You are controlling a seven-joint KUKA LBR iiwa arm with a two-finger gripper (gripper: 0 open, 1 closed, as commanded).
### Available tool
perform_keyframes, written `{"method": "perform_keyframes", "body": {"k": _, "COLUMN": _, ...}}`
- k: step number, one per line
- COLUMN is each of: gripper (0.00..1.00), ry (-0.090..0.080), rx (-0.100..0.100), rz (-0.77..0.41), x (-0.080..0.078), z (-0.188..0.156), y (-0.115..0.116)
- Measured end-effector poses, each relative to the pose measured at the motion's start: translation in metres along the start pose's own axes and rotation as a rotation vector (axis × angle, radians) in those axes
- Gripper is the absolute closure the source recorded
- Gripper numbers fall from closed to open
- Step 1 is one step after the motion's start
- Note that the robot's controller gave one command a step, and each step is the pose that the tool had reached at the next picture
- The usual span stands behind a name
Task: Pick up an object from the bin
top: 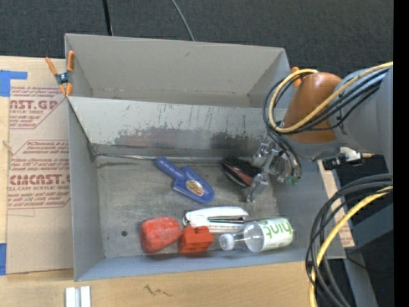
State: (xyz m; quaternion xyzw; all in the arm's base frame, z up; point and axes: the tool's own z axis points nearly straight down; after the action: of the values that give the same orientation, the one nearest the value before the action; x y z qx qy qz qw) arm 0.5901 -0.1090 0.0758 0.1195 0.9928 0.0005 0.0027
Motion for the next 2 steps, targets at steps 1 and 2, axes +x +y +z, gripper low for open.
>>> {"method": "perform_keyframes", "body": {"k": 1, "gripper": 1.0, "ry": 0.008, "rx": 0.001, "rz": -0.001, "x": 0.002, "z": -0.011, "y": 0.0}}
{"method": "perform_keyframes", "body": {"k": 2, "gripper": 1.0, "ry": 0.005, "rx": 0.0, "rz": -0.001, "x": 0.001, "z": -0.025, "y": 0.0}}
